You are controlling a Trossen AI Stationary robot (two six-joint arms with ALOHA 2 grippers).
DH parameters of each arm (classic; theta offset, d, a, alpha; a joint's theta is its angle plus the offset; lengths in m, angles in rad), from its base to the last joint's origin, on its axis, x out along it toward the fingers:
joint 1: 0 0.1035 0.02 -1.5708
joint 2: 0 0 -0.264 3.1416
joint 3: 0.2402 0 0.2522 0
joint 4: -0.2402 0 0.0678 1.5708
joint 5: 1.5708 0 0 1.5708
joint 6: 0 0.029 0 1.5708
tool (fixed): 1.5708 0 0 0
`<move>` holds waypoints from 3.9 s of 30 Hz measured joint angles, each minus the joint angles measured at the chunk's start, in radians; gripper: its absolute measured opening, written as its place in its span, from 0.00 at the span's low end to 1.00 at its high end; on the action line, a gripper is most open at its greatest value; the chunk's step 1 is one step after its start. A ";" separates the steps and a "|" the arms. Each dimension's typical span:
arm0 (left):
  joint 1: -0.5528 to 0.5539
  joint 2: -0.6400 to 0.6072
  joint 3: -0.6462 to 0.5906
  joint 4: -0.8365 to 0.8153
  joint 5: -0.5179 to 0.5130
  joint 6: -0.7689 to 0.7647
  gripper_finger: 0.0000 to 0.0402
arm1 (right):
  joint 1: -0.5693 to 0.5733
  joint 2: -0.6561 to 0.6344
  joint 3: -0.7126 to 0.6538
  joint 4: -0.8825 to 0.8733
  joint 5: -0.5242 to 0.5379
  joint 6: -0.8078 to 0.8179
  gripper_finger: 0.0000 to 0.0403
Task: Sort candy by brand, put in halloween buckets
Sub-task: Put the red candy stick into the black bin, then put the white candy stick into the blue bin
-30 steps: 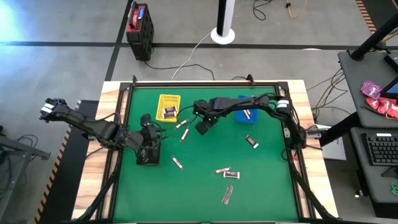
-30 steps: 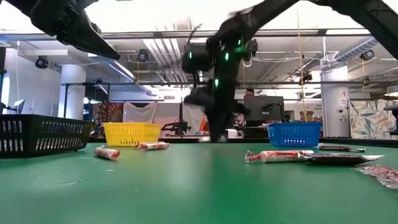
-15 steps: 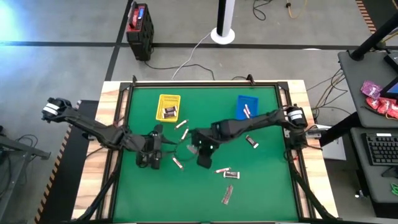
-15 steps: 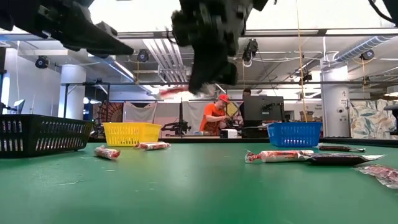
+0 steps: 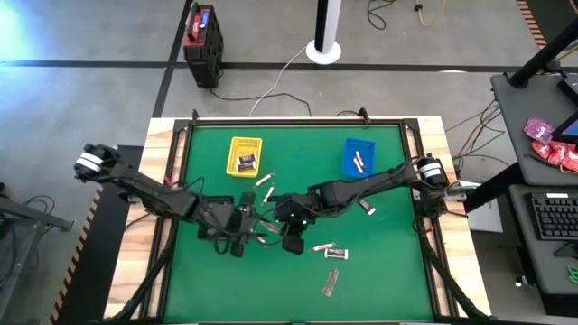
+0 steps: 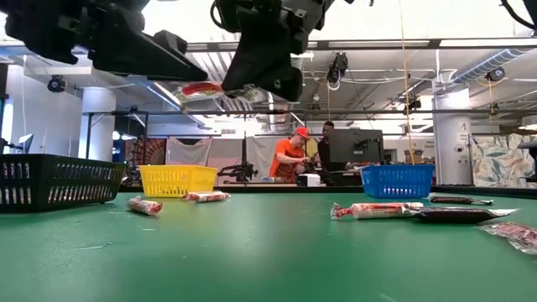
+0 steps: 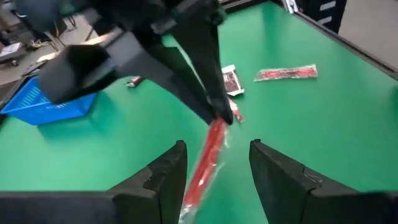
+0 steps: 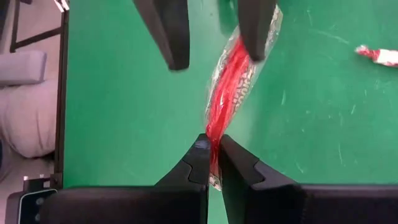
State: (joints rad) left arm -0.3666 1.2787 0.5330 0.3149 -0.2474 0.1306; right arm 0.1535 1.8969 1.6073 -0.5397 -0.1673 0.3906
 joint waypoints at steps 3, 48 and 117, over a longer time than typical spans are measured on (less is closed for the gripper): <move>0.000 0.030 0.011 -0.002 -0.001 0.000 0.39 | 0.000 -0.002 0.000 0.001 -0.011 -0.010 0.03; -0.107 -0.004 0.394 -1.607 -0.136 -0.994 0.05 | -0.005 -0.070 0.002 0.021 0.039 -0.068 0.47; -0.452 -0.072 0.352 -1.099 -0.635 -0.602 0.31 | 0.103 0.354 -0.057 0.560 0.463 -0.124 0.27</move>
State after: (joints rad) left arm -0.8188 1.2068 0.8846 -0.7843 -0.8819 -0.4715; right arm 0.2562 2.2513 1.5505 0.0200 0.2962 0.2666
